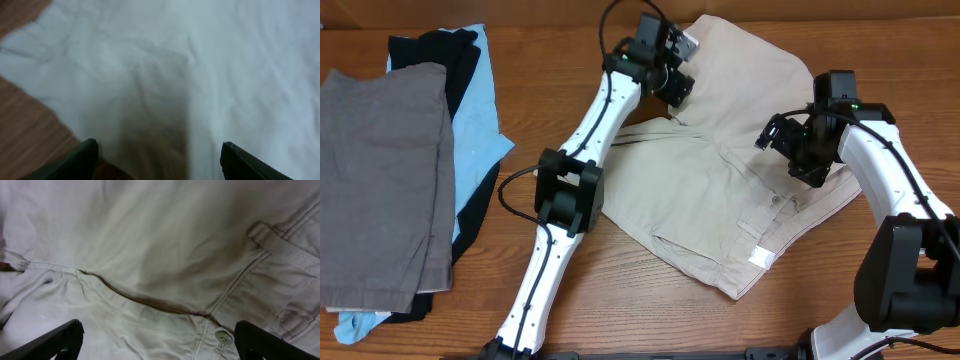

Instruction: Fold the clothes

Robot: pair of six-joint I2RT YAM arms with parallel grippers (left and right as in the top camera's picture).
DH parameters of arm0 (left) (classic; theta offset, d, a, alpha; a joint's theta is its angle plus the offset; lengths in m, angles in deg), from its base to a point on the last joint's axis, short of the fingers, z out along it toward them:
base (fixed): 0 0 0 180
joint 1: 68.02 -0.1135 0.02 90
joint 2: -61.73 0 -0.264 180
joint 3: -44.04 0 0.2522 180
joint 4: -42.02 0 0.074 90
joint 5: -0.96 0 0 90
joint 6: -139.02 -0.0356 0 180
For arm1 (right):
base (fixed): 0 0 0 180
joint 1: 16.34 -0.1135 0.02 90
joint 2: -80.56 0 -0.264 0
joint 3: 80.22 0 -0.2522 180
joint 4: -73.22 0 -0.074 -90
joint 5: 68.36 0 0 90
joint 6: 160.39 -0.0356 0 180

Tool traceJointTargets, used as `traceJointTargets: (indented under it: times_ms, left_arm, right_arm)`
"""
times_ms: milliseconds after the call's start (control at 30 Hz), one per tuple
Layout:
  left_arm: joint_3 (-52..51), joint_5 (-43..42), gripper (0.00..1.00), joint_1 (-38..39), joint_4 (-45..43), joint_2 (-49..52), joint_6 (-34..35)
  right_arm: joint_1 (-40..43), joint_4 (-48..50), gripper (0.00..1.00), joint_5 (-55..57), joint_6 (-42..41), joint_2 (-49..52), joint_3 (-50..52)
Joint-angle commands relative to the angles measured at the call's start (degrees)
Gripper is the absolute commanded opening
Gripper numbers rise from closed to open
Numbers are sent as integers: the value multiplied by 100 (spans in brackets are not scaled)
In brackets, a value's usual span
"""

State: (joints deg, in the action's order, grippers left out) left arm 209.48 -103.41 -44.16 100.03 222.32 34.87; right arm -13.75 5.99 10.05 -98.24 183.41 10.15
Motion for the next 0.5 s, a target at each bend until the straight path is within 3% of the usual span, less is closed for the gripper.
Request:
traceJointTargets:
  times_ms: [0,200,467]
  left_arm:
    - [-417,98,80,229,-179,-146,-619]
    - [-533,708,79,297,-76,-133,-551]
    - [-535,2896,80,74,1506,-72,702]
  right_arm:
    - [4,74,100,46,-24,4,7]
    - [7,136,100,48,-24,4,7]
    - [4,20,100,260,-31,4,9]
